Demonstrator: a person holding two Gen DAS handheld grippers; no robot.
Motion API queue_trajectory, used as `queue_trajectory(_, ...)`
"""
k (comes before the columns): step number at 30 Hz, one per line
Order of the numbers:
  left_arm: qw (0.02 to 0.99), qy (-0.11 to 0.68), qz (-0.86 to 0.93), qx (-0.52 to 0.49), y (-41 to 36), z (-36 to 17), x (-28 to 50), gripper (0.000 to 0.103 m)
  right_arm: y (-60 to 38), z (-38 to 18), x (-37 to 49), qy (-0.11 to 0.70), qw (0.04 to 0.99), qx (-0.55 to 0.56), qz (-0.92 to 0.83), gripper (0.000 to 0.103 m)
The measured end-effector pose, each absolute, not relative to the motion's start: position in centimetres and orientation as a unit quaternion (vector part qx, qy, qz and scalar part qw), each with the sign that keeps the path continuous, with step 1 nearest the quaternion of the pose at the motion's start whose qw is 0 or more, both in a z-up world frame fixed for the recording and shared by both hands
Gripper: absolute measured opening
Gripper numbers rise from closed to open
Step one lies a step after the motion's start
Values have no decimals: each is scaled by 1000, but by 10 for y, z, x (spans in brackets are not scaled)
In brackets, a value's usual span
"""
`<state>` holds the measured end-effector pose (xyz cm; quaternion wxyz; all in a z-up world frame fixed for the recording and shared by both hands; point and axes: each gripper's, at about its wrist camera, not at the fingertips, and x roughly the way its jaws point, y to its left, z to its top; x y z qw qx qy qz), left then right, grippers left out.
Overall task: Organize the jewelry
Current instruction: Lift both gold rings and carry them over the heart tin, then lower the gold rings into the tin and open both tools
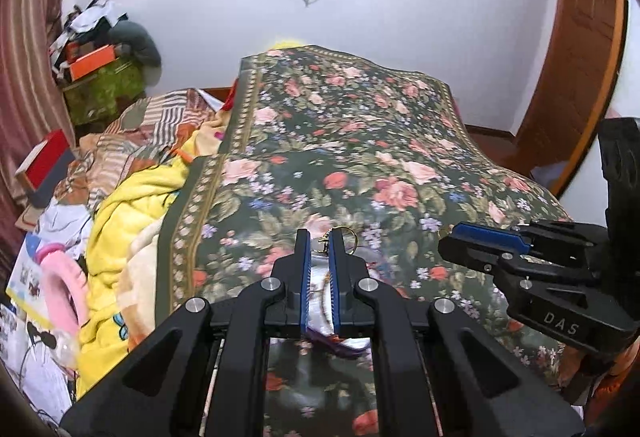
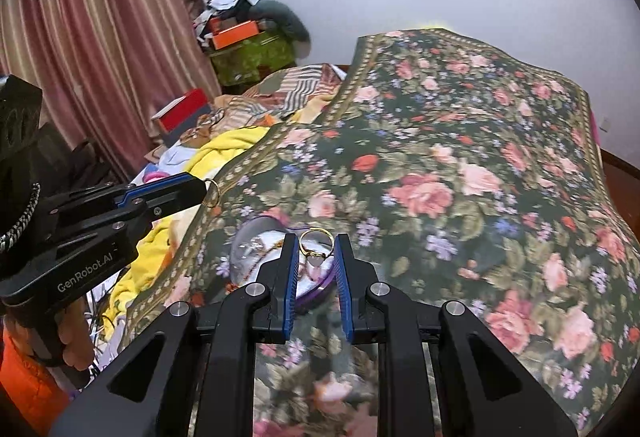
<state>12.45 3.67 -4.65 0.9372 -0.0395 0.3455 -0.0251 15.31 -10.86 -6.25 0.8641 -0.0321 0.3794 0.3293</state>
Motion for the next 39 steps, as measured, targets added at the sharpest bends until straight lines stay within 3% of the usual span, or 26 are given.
queue_trajectory(24,909,408,-53,-68,43,-105,143,7,-70,-112,163,433,828,-53,352,16)
queue_trajectory(39,908,412,-48,-68,42,-102,143,7,-72,-110,163,436,829,-54,345,20)
